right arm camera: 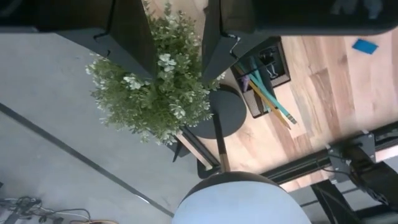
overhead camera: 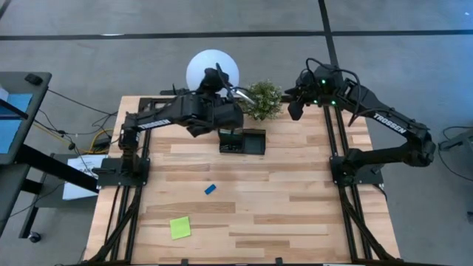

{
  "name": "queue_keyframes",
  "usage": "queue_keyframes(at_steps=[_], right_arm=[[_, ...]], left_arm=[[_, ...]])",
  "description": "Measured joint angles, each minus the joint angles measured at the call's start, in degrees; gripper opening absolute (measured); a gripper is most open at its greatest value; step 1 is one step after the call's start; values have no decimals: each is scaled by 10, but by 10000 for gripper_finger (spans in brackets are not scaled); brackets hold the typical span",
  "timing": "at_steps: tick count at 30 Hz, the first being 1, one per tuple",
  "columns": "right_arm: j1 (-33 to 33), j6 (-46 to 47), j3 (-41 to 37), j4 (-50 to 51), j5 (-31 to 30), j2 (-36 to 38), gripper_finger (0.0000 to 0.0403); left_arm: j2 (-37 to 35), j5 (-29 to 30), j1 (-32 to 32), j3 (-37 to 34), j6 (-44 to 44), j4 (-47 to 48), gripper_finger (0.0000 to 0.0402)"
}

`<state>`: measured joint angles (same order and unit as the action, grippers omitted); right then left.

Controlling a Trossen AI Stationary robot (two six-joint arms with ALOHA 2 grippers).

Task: Pick and place office supplies into organizer
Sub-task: Put the black scissors into the black desk organizer

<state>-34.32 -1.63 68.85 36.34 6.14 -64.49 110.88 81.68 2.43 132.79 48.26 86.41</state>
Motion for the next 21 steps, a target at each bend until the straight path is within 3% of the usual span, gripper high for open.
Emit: queue_keyframes(at_steps=[7, 12, 15, 21], right_arm=[[17, 27, 0, -1, 0, 0, 118], [32, 32, 0, 0, 0, 0, 118], [39, 32, 0, 1, 0, 0, 118], [52, 32, 0, 5, 1, 0, 118]], left_arm=[[17, 11, -28, 1, -60, -7, 23], [22, -35, -52, 1, -93, 28, 23], [26, -123, -62, 0, -146, 35, 23], [26, -377, -62, -7, -328, 36, 23]])
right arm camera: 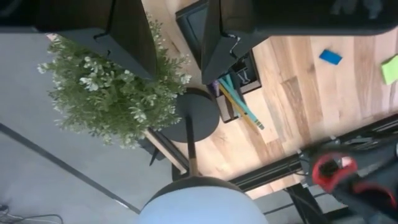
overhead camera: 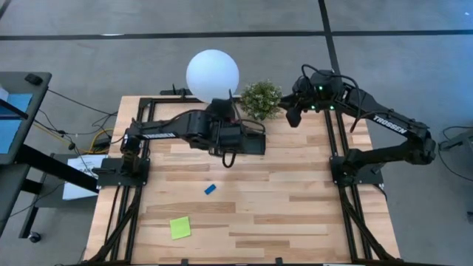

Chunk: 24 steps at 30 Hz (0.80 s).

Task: Pick and place office supplies into organizer
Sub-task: Put the black scissors into the black desk organizer

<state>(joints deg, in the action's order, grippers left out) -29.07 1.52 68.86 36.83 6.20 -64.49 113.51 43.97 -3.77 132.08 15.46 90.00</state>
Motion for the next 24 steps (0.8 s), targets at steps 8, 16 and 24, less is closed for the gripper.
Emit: queue_keyframes(at_steps=[8, 16, 24], right_arm=[[2, 0, 0, 27, 0, 0, 118], [1, -4, 0, 71, 0, 0, 118], [-3, -5, 0, 59, 0, 0, 118]], left_arm=[[-1, -364, 55, -123, -254, 0, 23], [-68, -564, 68, -294, -300, 1, 23], [-127, -729, 155, -299, -433, 1, 23]])
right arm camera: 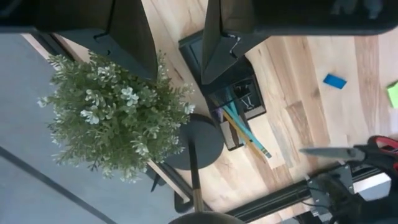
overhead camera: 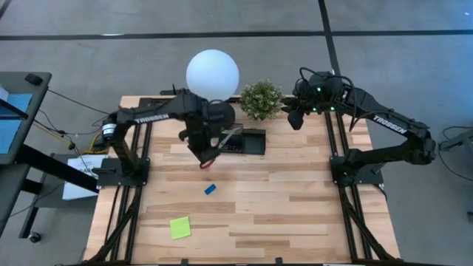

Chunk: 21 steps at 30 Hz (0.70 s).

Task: Pick and place office supplies into organizer
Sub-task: Put the black scissors into the black desk organizer

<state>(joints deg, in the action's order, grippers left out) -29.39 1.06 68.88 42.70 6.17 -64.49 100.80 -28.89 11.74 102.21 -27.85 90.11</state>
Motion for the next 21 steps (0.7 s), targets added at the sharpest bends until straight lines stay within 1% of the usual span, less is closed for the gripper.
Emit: queue_keyframes(at_steps=[3, 4, 6, 11, 13, 16, 19, 21], right_arm=[[0, 0, 0, 2, 4, 0, 118], [0, -3, 0, 2, 16, 0, 118], [0, -34, 0, 2, 62, 0, 118], [20, -233, 0, -5, 207, 0, 118], [32, -294, 0, -29, 240, 0, 118], [61, -324, 0, -73, 246, -7, 118], [91, -325, 0, -108, 234, -24, 118], [112, -327, 0, -131, 227, -41, 118]], left_arm=[[4, -81, 37, 0, -17, 0, 23], [8, -112, 49, 0, -22, 0, 23], [21, -173, 68, 0, -29, 2, 23], [57, -303, 113, 0, -46, 3, 23], [72, -338, 127, 0, -51, 2, 23], [80, -373, 138, 0, -62, -6, 23], [80, -407, 139, 0, -81, -26, 23], [81, -417, 135, 0, -90, -34, 25]])
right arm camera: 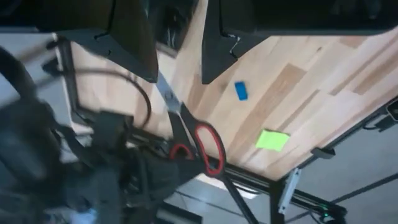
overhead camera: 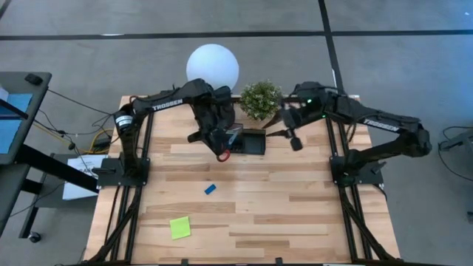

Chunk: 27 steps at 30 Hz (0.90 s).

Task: Pick and place office supplies into organizer
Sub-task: Put the black scissors into the black desk organizer

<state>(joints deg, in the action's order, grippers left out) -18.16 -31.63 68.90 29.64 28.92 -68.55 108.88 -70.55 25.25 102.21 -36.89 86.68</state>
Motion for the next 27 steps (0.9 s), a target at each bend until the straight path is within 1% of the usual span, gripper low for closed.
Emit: queue_keyframes(at_steps=[3, 7, 9, 14, 21, 23, 27], right_arm=[[33, -2, 0, -55, -3, -35, 118], [87, 6, 0, -133, -4, -73, 118], [109, 13, 0, -154, -10, -86, 118], [121, 54, -1, -164, -37, -92, 118], [141, 136, 0, -168, -29, -81, 118], [151, 158, 0, -161, -25, -81, 118], [179, 217, 0, -152, -19, -82, 118]], left_arm=[[0, -6, -6, 0, 14, 2, 24], [0, -2, -29, 0, 50, 0, 23], [0, 0, -44, 0, 58, -1, 23], [0, 3, -83, 0, 83, -3, 23], [-1, 10, -146, 13, 111, -4, 23], [-2, 33, -162, 27, 128, -11, 23], [-2, 111, -183, 55, 142, -39, 23]])
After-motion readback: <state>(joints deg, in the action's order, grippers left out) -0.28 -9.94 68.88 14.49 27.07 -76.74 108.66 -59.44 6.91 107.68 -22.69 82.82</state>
